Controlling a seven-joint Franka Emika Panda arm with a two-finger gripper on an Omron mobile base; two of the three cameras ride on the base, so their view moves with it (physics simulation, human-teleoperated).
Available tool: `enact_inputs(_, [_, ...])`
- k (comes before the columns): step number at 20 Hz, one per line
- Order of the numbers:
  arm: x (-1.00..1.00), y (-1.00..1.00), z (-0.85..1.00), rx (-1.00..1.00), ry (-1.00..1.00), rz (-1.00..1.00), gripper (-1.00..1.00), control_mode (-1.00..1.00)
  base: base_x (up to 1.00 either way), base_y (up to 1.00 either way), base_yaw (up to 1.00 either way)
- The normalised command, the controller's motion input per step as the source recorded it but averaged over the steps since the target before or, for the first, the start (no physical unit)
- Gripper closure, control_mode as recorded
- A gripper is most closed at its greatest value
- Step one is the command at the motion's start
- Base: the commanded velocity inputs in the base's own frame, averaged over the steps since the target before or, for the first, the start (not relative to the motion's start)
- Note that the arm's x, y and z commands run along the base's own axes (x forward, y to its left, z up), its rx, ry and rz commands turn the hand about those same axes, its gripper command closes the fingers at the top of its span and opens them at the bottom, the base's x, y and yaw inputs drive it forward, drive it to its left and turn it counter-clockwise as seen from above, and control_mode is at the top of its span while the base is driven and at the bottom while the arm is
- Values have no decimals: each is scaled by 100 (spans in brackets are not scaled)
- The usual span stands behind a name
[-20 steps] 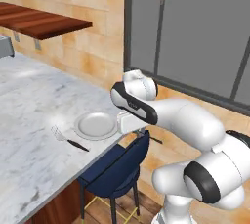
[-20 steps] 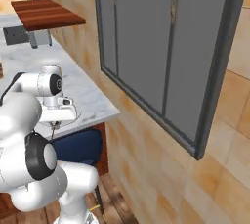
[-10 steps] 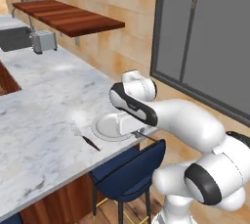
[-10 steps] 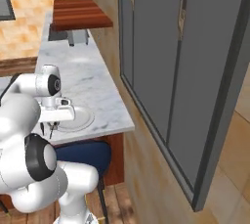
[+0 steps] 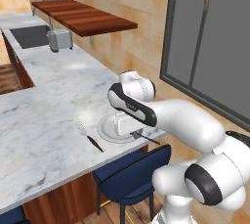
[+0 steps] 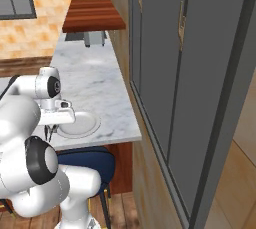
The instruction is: Take the fork and place it on the left side of the plate. Then take the spoon and place it on the right side of the plate. Make sure they're directly next to the plate.
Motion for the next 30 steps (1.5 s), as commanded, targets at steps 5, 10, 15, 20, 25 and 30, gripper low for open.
enact_inputs(5, [0,0,0,0,0,0,100,100,2,-1,2])
enact_inputs(10, [0,0,0,0,0,0,100,100,0,0,0])
enact_inputs(15, [0,0,0,0,0,0,100,-100,0,0,0])
enact_inputs(20, [0,0,0,0,0,0,100,-100,0,0,0])
enact_inputs(25, [-1,0,0,0,0,0,100,-100,0,0,0])
enact_inputs(30, [19,-4,8,2,-26,-4,100,-100,0,0,0])
